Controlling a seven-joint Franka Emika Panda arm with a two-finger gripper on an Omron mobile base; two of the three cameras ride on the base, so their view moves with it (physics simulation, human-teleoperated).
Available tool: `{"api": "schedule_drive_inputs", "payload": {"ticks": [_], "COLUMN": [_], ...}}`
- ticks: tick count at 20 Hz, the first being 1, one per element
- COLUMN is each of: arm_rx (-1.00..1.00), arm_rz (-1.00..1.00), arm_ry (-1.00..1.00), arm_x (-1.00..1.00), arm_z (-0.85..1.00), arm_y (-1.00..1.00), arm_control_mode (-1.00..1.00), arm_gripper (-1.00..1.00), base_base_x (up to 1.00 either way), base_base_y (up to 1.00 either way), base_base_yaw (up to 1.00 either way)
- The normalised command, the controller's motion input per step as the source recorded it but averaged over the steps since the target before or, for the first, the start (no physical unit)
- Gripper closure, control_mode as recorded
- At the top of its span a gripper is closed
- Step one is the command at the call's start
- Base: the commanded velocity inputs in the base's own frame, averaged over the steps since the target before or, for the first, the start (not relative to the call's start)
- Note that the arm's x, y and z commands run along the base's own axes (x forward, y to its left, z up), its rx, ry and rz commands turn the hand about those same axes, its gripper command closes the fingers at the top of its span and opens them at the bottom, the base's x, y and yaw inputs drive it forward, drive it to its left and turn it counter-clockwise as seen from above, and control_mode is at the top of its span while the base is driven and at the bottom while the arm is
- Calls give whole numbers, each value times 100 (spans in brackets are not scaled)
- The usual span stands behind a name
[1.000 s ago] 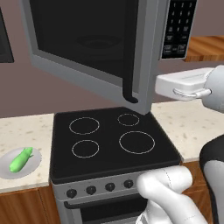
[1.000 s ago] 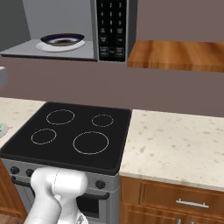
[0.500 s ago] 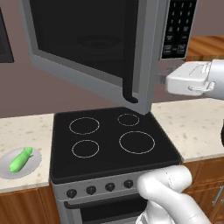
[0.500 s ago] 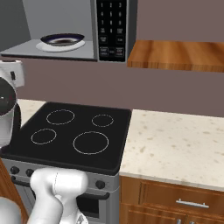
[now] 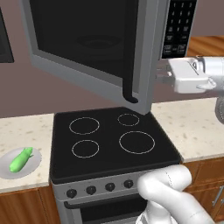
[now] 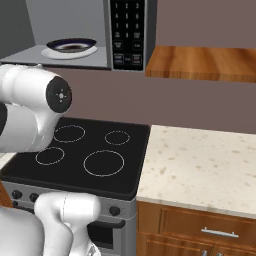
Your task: Pick the corn from the counter and place it in the microwave. Then turn on the microwave.
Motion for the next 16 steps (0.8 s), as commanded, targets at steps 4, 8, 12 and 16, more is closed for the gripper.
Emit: {"api": "schedule_drive_inputs", "payload": {"ticks": [4, 8, 12, 16], "arm_rx": [0, 0, 0, 0], "arm_rz": [25, 26, 23, 20], "arm_ry": [-5, -5, -3, 0], "arm_x": [12, 16, 28, 34], "arm_z": [-3, -5, -8, -6], "arm_y": [0, 0, 2, 5], "arm_control_mode": [-100, -100, -100, -100], "arm_gripper": [-100, -100, -100, -100], "base_base_x": [0, 0, 0, 0], "base_base_y": [0, 0, 0, 0], "base_base_yaw": [0, 0, 0, 0]}}
